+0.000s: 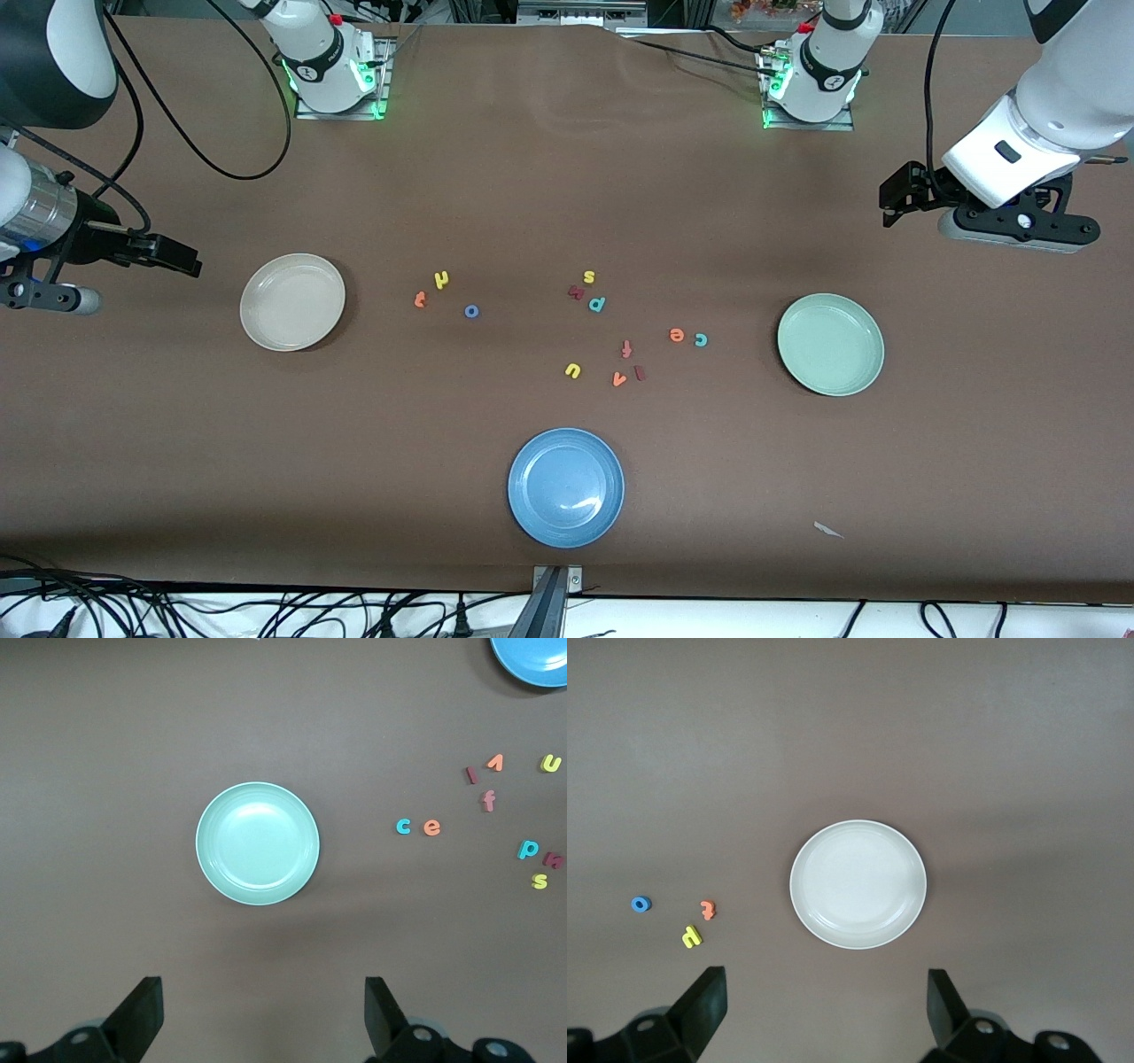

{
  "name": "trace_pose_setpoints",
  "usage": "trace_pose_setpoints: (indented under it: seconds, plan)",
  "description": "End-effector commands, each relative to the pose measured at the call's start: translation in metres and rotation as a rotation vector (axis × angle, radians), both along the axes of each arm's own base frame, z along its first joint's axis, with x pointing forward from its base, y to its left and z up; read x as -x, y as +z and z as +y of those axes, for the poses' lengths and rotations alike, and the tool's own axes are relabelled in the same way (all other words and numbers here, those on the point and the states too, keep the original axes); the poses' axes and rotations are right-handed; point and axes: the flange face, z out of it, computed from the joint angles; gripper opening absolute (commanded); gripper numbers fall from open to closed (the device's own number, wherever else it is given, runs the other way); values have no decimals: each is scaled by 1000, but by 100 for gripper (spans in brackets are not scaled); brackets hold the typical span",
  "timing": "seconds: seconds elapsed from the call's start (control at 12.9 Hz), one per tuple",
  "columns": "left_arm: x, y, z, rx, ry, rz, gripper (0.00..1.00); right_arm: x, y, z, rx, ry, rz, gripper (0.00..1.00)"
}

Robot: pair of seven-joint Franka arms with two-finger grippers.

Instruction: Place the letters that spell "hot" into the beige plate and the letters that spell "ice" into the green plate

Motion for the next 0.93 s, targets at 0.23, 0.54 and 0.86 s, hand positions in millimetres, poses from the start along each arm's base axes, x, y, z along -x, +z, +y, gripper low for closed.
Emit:
trace_pose_setpoints:
  seconds: [0.23, 0.54, 0.86]
  plan:
    - [4, 1, -1, 3, -11, 11, 100, 5, 8, 2, 9, 3, 0, 100]
    - [4, 0, -1, 3, -11, 16, 100, 5, 10, 3, 9, 5, -3, 100]
    - [4, 0, -1, 2, -10, 19, 100, 6, 12, 2, 10, 5, -6, 100]
